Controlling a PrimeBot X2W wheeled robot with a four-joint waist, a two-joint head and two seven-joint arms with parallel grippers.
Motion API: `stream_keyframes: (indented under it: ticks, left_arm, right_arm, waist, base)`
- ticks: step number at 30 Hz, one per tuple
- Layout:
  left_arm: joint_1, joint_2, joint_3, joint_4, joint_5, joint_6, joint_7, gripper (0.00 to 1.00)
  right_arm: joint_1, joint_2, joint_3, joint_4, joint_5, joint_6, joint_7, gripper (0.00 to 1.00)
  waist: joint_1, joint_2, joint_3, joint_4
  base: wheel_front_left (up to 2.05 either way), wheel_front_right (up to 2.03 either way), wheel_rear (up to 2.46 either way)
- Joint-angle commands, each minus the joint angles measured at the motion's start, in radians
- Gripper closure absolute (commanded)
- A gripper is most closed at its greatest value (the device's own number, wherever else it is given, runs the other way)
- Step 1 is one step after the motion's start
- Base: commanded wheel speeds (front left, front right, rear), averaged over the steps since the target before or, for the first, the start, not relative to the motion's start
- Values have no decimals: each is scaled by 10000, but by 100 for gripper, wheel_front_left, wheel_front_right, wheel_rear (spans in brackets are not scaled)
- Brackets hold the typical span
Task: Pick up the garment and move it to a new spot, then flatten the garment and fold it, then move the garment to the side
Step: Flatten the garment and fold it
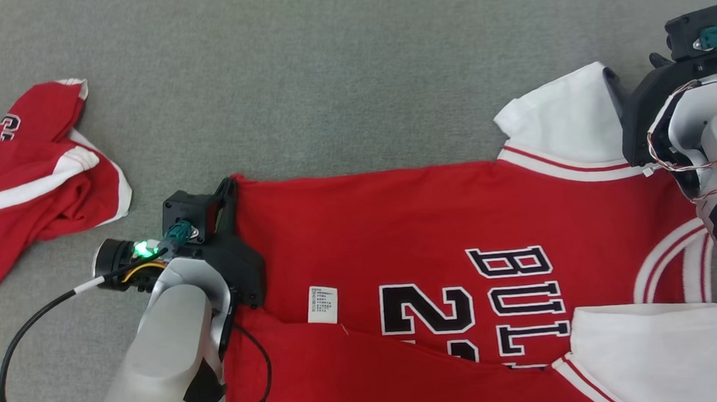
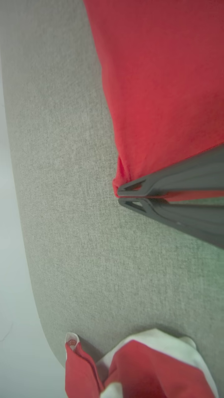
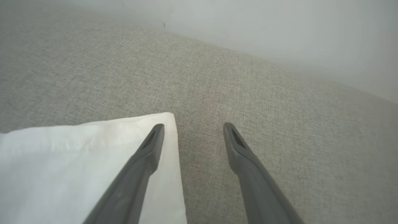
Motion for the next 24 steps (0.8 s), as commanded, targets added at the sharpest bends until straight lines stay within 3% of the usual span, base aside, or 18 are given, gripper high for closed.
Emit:
stream_keyframes:
  ticks: [1,2,4,5,6,8,14,20,24]
  left_arm:
    - [-104,-9,-97,-153,-175,48,-70,100]
    - [-82,-8,-206,-281,-230,81,-56,100]
    - [-28,-6,-413,-464,-413,172,-54,100]
    - [-16,-6,-500,-539,-500,196,-53,100]
    - [3,-7,-593,-605,-592,265,-54,100]
    - [53,-10,-756,-683,-775,346,-53,100]
    - [23,-4,-858,-1369,-933,625,-56,100]
    - [318,159,-611,-2287,-728,771,-57,100]
    - [540,301,-419,-2744,-585,745,-57,100]
  right_arm:
    - [-81,67,-9,117,15,-28,4,15]
    - [-151,124,31,207,-19,-28,22,18]
    - [-210,252,83,412,17,-28,138,34]
    - [-181,300,124,527,63,-28,247,52]
    - [-150,334,160,609,97,-28,281,60]
    - [-80,298,287,760,47,-28,331,100]
    - [-718,-381,25,1053,-374,-35,-937,100]
    - [-1268,-467,-654,1424,-1261,-31,-3042,100]
    - [-1226,-227,-1093,1635,-1697,-31,-3597,100]
  waist:
    - [-1,-2,363,339]
    - [-1,-2,436,381]
    - [-1,-2,537,417]
    - [-1,-2,581,423]
    - [-1,-2,604,429]
    - [-1,-2,622,429]
    - [-1,-2,595,424]
    - [-1,-2,463,334]
    - [-1,-2,251,166]
  base:
    - [0,0,0]
    - [0,0,0]
    - [0,0,0]
    - [0,0,0]
    - [0,0,0]
    - [0,0,0]
    - [0,0,0]
    - [0,0,0]
    - [0,0,0]
